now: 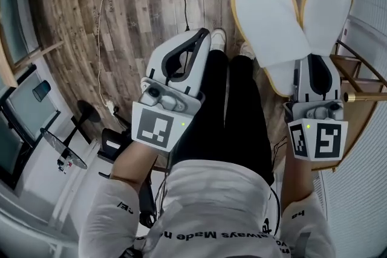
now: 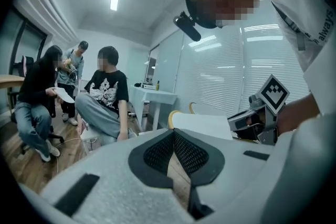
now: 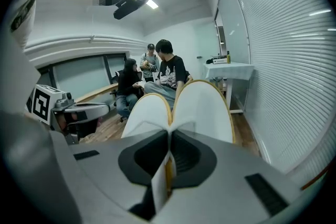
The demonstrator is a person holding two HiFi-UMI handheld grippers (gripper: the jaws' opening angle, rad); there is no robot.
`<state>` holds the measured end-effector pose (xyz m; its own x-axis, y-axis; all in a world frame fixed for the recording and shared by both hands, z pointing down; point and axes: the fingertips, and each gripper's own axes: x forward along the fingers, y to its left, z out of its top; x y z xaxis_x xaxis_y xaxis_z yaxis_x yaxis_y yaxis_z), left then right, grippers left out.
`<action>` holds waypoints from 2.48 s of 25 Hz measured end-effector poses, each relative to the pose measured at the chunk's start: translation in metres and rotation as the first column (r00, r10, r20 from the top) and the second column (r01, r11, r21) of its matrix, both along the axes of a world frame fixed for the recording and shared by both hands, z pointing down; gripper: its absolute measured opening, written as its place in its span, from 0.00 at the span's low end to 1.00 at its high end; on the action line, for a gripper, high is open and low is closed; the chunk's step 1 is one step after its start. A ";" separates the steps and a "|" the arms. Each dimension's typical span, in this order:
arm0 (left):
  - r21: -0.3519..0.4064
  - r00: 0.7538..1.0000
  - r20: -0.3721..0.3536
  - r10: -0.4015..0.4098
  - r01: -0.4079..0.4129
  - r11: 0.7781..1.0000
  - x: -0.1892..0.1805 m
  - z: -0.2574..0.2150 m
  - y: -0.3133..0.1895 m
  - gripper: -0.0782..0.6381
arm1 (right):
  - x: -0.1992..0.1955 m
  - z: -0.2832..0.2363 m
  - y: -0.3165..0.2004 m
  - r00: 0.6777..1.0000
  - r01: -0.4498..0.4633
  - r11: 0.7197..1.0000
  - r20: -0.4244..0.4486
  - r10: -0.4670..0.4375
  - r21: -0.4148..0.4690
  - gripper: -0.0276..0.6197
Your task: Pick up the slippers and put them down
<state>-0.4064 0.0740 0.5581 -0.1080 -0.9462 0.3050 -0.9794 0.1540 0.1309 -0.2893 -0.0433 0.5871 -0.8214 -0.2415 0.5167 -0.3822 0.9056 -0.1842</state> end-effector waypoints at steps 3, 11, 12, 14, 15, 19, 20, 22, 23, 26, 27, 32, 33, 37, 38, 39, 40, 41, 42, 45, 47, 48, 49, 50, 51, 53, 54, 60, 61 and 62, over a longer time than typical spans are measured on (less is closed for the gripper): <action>-0.015 1.000 -0.021 -0.001 0.000 1.000 -0.002 0.028 0.001 0.12 | -0.002 0.025 0.000 1.000 -0.002 1.000 -0.010 0.002 -0.003 0.08; -0.012 0.999 -0.024 0.022 -0.022 1.000 -0.001 0.069 -0.003 0.12 | 0.000 0.067 0.001 0.999 0.007 1.000 -0.037 -0.008 -0.013 0.08; -0.015 0.999 -0.024 0.023 -0.024 1.000 -0.002 0.078 -0.004 0.12 | 0.000 0.076 0.001 0.999 0.009 1.000 -0.041 -0.010 -0.016 0.08; -0.019 0.999 -0.023 0.027 -0.027 0.999 -0.002 0.096 -0.006 0.12 | -0.002 0.093 0.002 0.999 0.013 1.000 -0.045 -0.014 -0.020 0.08; -0.020 0.999 -0.021 0.029 -0.029 0.999 -0.002 0.104 -0.007 0.12 | -0.002 0.102 0.002 0.999 0.016 1.000 -0.046 -0.017 -0.022 0.08; -0.017 0.999 -0.004 0.048 -0.048 0.999 -0.001 0.129 -0.011 0.12 | -0.003 0.132 0.000 0.998 0.023 1.000 -0.053 -0.024 -0.019 0.08; -0.018 0.999 0.002 0.053 -0.053 0.998 -0.001 0.135 -0.012 0.12 | -0.004 0.139 -0.001 0.998 0.025 1.000 -0.056 -0.026 -0.016 0.08; -0.024 0.998 0.014 0.065 -0.065 0.998 -0.002 0.150 -0.012 0.12 | -0.004 0.154 -0.004 0.998 0.029 1.000 -0.059 -0.030 -0.011 0.08; -0.026 0.997 0.017 0.071 -0.070 0.997 -0.002 0.160 -0.012 0.12 | -0.004 0.162 -0.004 0.998 0.030 1.000 -0.060 -0.030 -0.007 0.08; -0.036 0.997 0.006 0.076 -0.076 0.996 -0.003 0.187 -0.008 0.12 | -0.003 0.187 -0.003 0.997 0.042 0.999 -0.067 -0.041 0.002 0.08; -0.039 0.997 0.007 0.080 -0.079 0.996 -0.005 0.196 -0.009 0.12 | -0.004 0.194 -0.004 0.997 0.050 0.999 -0.068 -0.049 0.007 0.08; -0.037 0.993 0.018 0.114 -0.113 0.993 -0.014 0.246 -0.019 0.12 | -0.014 0.242 -0.015 0.995 0.075 0.997 -0.071 -0.073 0.034 0.08; -0.037 0.993 0.015 0.119 -0.119 0.992 -0.014 0.256 -0.020 0.12 | -0.015 0.253 -0.015 0.994 0.079 0.996 -0.073 -0.077 0.033 0.08; -0.052 0.990 0.018 0.142 -0.141 0.989 -0.016 0.297 -0.021 0.12 | -0.016 0.297 -0.016 0.993 0.093 0.995 -0.071 -0.091 0.029 0.08; -0.056 0.990 0.017 0.143 -0.142 0.988 -0.017 0.308 -0.021 0.12 | -0.016 0.308 -0.015 0.993 0.099 0.995 -0.070 -0.097 0.023 0.08; -0.057 0.990 0.017 0.143 -0.142 0.988 -0.018 0.317 -0.021 0.12 | -0.016 0.320 -0.015 0.992 0.105 0.994 -0.070 -0.104 0.018 0.08; -0.057 0.990 0.016 0.142 -0.141 0.988 -0.020 0.327 -0.022 0.12 | -0.016 0.332 -0.015 0.991 0.113 0.994 -0.071 -0.111 0.015 0.08; -0.055 0.990 0.015 0.141 -0.140 0.989 -0.022 0.337 -0.023 0.12 | -0.016 0.343 -0.015 0.990 0.119 0.993 -0.072 -0.118 0.013 0.08; -0.054 0.990 0.013 0.141 -0.140 0.989 -0.023 0.346 -0.023 0.12 | -0.015 0.355 -0.016 0.990 0.124 0.992 -0.074 -0.123 0.012 0.08; -0.069 0.988 0.011 0.154 -0.153 0.986 -0.023 0.377 -0.024 0.12 | -0.011 0.388 -0.020 0.987 0.137 0.990 -0.084 -0.136 0.010 0.08; -0.079 0.987 0.010 0.159 -0.158 0.984 -0.026 0.400 -0.025 0.12 | -0.012 0.412 -0.022 0.985 0.161 0.987 -0.067 -0.161 -0.006 0.08; -0.075 0.988 0.009 0.156 -0.155 0.985 -0.027 0.411 -0.027 0.12 | -0.012 0.426 -0.023 0.983 0.175 0.984 -0.053 -0.176 -0.021 0.08; -0.068 0.988 0.007 0.156 -0.155 0.986 -0.027 0.422 -0.029 0.12 | -0.011 0.440 -0.024 0.981 0.185 0.982 -0.043 -0.187 -0.037 0.08; -0.063 0.987 0.007 0.160 -0.159 0.985 -0.026 0.434 -0.032 0.12 | -0.009 0.454 -0.025 0.980 0.192 0.980 -0.040 -0.194 -0.050 0.08; -0.064 0.986 0.008 0.168 -0.167 0.984 -0.024 0.446 -0.033 0.12 | -0.007 0.467 -0.027 0.979 0.197 0.979 -0.042 -0.199 -0.057 0.08; -0.075 0.983 0.011 0.182 -0.181 0.981 -0.024 0.471 -0.036 0.12 | -0.007 0.492 -0.031 0.977 0.207 0.977 -0.047 -0.210 -0.056 0.08; -0.079 0.983 0.010 0.185 -0.184 0.980 -0.025 0.483 -0.038 0.12 | -0.008 0.503 -0.032 0.975 0.214 0.975 -0.046 -0.217 -0.054 0.08; -0.100 0.981 -0.009 0.193 -0.193 0.976 -0.027 0.552 -0.048 0.12 | -0.012 0.575 -0.038 0.964 0.258 0.964 -0.046 -0.261 -0.064 0.08; -0.103 0.981 -0.009 0.194 -0.193 0.976 -0.028 0.563 -0.049 0.12 | -0.013 0.587 -0.039 0.963 0.261 0.963 -0.050 -0.265 -0.063 0.08; -0.107 0.981 -0.012 0.195 -0.195 0.975 -0.029 0.575 -0.051 0.12 | -0.014 0.599 -0.039 0.963 0.262 0.963 -0.053 -0.265 -0.065 0.08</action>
<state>-0.4349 0.0231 1.1328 0.0756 -0.9110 0.4055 -0.9917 -0.0264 0.1256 -0.3031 -0.0827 1.1865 -0.8184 0.0104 0.5745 -0.1437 0.9644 -0.2221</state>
